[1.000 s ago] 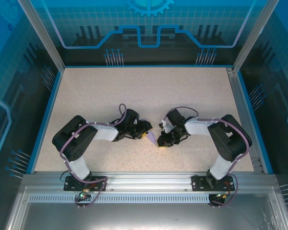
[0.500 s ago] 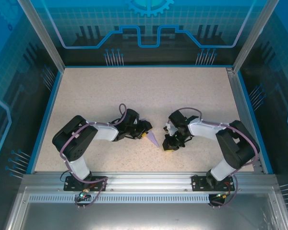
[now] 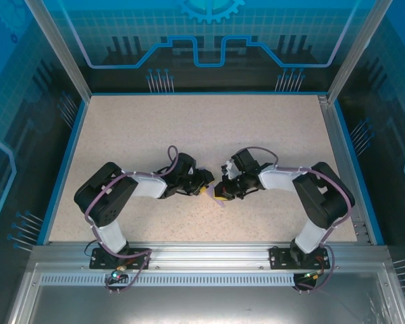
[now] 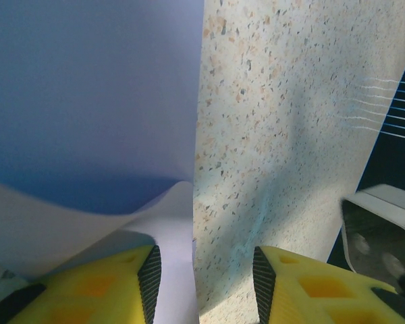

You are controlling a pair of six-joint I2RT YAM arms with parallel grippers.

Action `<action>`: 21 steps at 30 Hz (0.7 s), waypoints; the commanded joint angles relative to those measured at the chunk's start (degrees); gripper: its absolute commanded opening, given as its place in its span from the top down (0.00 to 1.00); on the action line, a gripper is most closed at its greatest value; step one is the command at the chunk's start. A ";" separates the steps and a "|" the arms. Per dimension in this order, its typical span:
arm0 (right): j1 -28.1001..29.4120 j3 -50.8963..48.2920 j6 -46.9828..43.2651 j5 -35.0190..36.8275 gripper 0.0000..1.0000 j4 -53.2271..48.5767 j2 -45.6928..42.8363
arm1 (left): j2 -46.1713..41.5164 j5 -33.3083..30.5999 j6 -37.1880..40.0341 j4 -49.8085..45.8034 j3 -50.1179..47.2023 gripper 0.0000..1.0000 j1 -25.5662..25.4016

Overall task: Fold a paper plane with a square sheet of paper (pick it up from the middle)
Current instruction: Fold the wing for the fifth time at the center of the table.

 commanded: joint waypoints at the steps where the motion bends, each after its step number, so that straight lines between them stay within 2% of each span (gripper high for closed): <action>1: 0.54 -0.55 1.19 -1.21 0.96 3.21 3.93 | 2.97 -2.30 0.05 -5.61 -0.59 0.55 0.39; 11: -0.17 -11.87 -2.98 -0.94 0.95 2.20 1.96 | 3.14 -3.20 -0.05 -6.32 -0.76 0.55 0.42; 21: -2.16 -15.74 -6.16 0.43 0.94 -4.24 -5.68 | 3.54 -3.04 -0.05 -6.07 -0.80 0.55 0.49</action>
